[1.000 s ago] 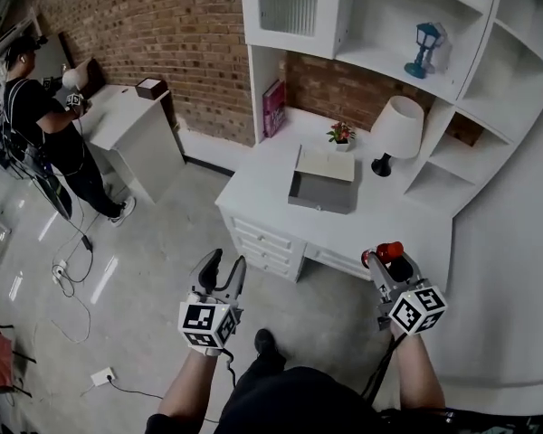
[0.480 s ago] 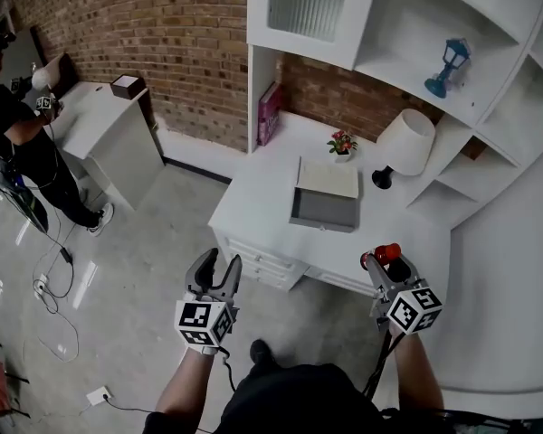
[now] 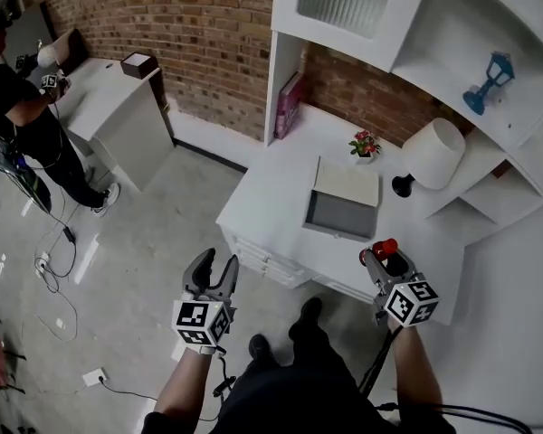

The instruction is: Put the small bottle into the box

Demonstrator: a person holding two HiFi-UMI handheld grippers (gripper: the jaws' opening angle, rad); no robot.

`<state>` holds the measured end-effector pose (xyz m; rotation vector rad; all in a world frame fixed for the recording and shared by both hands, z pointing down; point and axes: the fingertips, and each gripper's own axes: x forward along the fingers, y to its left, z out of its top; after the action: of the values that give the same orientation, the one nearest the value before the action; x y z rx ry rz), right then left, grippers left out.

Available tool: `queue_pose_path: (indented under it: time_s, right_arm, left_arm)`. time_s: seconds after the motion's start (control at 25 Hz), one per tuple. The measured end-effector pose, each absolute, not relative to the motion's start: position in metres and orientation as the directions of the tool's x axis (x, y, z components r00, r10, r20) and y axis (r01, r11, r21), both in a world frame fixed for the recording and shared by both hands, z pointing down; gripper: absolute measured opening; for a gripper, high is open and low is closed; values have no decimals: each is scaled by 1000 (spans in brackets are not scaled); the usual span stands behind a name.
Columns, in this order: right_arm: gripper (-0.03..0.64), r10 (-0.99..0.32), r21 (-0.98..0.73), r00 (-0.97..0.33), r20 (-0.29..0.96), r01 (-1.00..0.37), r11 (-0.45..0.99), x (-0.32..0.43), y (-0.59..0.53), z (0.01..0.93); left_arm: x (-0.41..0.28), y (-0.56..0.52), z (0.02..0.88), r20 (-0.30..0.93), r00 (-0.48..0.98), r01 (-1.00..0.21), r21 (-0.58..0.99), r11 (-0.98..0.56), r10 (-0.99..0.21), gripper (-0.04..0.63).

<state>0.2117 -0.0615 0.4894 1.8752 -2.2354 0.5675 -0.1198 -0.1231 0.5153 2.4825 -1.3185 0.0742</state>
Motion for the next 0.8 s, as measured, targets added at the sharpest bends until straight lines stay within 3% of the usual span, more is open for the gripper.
queue_pose_path:
  time_s: [0.32,0.8]
  right_arm:
    - [218,-839,-250,-365,404,-926,282,209,-160,536]
    - [218,-624,-334,-526,578,-850,407,227,-237,620]
  left_arm:
    - [-109,-171,507,233,445,-891,212,-401,-865,206]
    - [-64,-213,522,304,333,-940,183,-288,-893,206]
